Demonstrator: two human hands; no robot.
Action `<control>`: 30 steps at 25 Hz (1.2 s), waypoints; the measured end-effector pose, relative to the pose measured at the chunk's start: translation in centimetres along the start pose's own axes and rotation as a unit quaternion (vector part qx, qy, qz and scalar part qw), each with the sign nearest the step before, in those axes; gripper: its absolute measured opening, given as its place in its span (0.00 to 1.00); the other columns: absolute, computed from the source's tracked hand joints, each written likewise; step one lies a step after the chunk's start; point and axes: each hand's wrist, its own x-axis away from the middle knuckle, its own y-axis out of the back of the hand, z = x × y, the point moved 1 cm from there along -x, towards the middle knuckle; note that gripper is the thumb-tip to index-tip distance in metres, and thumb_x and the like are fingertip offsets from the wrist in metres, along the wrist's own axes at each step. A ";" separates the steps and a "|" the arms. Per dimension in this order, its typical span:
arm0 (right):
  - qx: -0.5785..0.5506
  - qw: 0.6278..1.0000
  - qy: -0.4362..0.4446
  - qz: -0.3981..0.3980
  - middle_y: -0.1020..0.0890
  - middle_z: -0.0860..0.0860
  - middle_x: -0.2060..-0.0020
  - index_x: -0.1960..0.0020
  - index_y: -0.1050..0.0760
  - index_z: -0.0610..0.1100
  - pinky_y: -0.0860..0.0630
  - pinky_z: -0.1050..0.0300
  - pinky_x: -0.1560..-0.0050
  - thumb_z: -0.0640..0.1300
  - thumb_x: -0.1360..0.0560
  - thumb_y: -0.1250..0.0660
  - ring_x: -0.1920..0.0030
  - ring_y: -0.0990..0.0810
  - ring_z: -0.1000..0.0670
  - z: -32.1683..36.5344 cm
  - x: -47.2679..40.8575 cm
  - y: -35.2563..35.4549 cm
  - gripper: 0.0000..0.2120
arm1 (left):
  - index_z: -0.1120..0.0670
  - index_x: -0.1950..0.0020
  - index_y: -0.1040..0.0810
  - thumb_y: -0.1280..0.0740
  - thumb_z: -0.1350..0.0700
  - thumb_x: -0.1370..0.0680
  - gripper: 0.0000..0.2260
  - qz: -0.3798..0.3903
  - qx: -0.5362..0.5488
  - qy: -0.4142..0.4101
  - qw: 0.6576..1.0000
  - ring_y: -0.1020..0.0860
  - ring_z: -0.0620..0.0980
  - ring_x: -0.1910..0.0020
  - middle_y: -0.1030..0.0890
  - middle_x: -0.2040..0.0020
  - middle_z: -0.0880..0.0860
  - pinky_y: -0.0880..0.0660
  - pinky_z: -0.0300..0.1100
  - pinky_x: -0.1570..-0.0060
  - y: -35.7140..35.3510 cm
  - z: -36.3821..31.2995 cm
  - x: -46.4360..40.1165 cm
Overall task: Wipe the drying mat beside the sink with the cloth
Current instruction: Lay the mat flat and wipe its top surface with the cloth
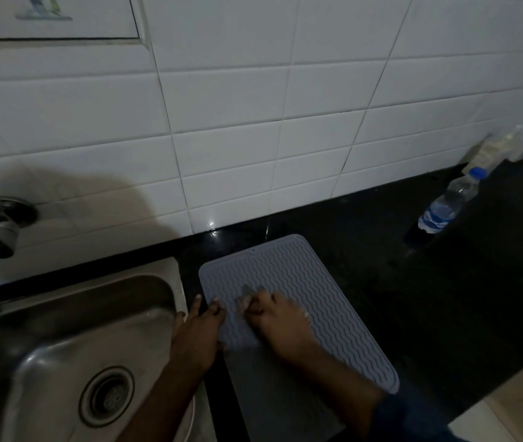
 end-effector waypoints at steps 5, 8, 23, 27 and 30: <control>0.059 0.984 -0.159 0.047 0.31 0.49 0.38 0.31 0.28 0.59 0.25 0.52 0.46 0.58 0.25 0.32 0.43 0.29 0.48 -12.4 2.4 3.0 0.23 | 0.48 0.20 0.48 0.32 0.44 0.23 0.37 0.010 0.008 -0.007 1.000 0.56 0.57 0.20 0.52 0.18 0.48 0.51 0.61 0.25 -0.1 0.3 0.1; 0.074 0.962 -0.252 0.070 0.31 0.47 0.40 0.33 0.26 0.56 0.24 0.50 0.50 0.57 0.26 0.31 0.45 0.28 0.46 -15.0 2.0 3.5 0.22 | 0.48 0.20 0.47 0.31 0.44 0.24 0.37 0.002 0.012 -0.014 1.000 0.56 0.58 0.20 0.51 0.18 0.49 0.51 0.60 0.25 0.2 0.2 0.1; -0.028 0.998 0.038 -0.046 0.23 0.45 0.36 0.38 0.20 0.50 0.22 0.50 0.48 0.54 0.22 0.36 0.43 0.21 0.44 4.7 3.6 -2.0 0.16 | 0.45 0.20 0.48 0.36 0.37 0.24 0.37 -0.035 0.041 -0.045 0.998 0.54 0.51 0.20 0.50 0.18 0.47 0.48 0.53 0.26 -1.9 -1.5 2.5; -0.008 0.999 -0.031 -0.012 0.30 0.53 0.32 0.32 0.28 0.60 0.28 0.52 0.41 0.55 0.22 0.34 0.38 0.28 0.49 -4.6 4.0 0.9 0.19 | 0.47 0.19 0.52 0.27 0.36 0.32 0.50 0.005 0.026 -0.028 0.999 0.57 0.53 0.20 0.53 0.18 0.48 0.51 0.56 0.26 -1.8 -1.1 2.6; 0.051 0.987 -0.148 0.044 0.31 0.53 0.37 0.32 0.29 0.65 0.28 0.56 0.50 0.58 0.25 0.31 0.45 0.30 0.52 -11.8 4.9 2.4 0.22 | 0.46 0.19 0.52 0.27 0.38 0.31 0.49 0.023 0.019 -0.036 0.999 0.59 0.55 0.20 0.55 0.18 0.48 0.54 0.59 0.26 -1.6 -1.5 2.7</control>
